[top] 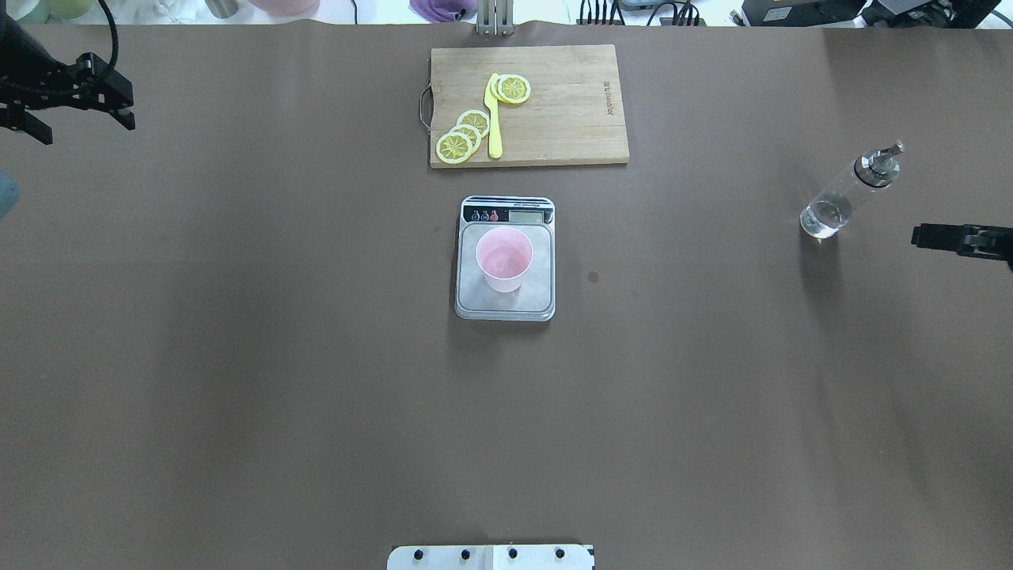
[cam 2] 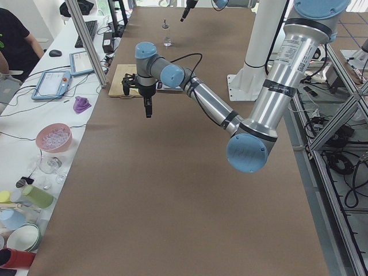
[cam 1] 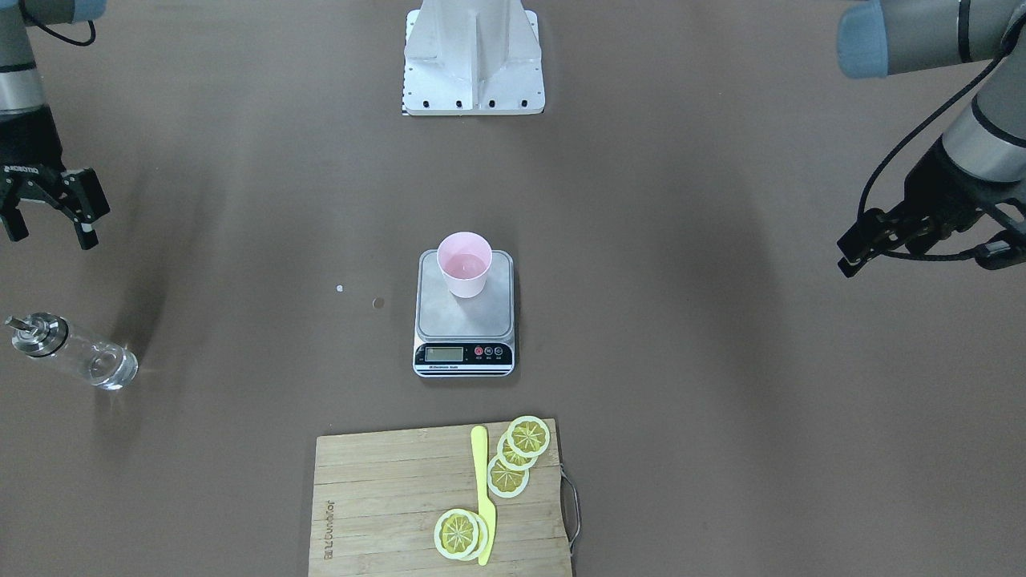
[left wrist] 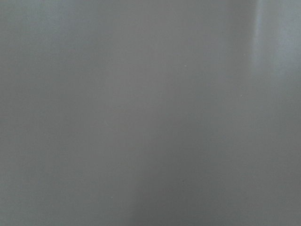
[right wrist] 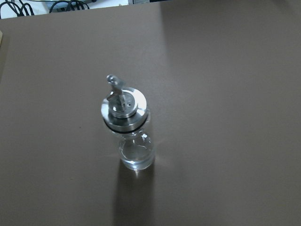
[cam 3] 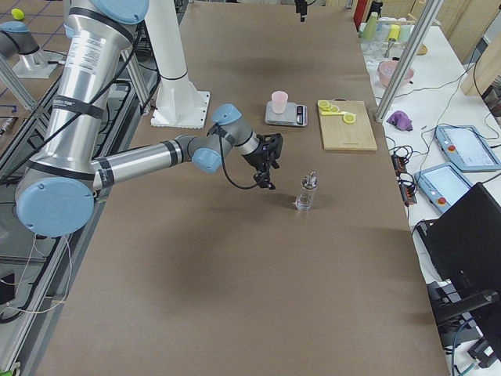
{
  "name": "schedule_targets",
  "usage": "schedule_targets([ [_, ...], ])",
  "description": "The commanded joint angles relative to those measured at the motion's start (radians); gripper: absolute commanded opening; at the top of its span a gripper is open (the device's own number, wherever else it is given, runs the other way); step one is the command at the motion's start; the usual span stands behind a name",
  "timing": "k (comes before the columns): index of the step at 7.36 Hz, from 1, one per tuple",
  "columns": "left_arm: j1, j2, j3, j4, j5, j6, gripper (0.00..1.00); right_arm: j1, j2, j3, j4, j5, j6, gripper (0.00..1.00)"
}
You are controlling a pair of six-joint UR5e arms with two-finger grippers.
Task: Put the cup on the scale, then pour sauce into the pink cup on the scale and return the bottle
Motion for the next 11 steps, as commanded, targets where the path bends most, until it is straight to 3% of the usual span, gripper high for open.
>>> schedule_targets([
  [1, 0.0, -0.027, 0.001, 0.0, 0.008, 0.003, 0.98, 0.287, 0.049, -0.014, -0.238, 0.259, -0.489, 1.0],
  [4, -0.018, -0.037, 0.012, 0.012, 0.009, 0.133, 0.98, 0.453, 0.251, -0.063, -0.749, 0.369, -0.931, 1.0],
  [6, -0.147, -0.03, 0.082, 0.015, 0.014, 0.352, 0.98, 0.503, 0.403, -0.113, -1.097, 0.367, -1.131, 1.0],
  [7, -0.213, -0.03, 0.155, 0.014, 0.011, 0.484, 0.98, 0.512, 0.401, -0.135, -1.117, 0.37, -1.141, 1.0],
  [9, -0.38, -0.027, 0.305, 0.015, -0.014, 0.775, 0.98, 0.541, 0.381, -0.198, -1.102, 0.474, -1.145, 1.0],
  [11, -0.498, 0.088, 0.424, -0.02, -0.128, 0.982, 0.98, 0.578, 0.329, -0.244, -1.01, 0.476, -1.191, 1.0],
])
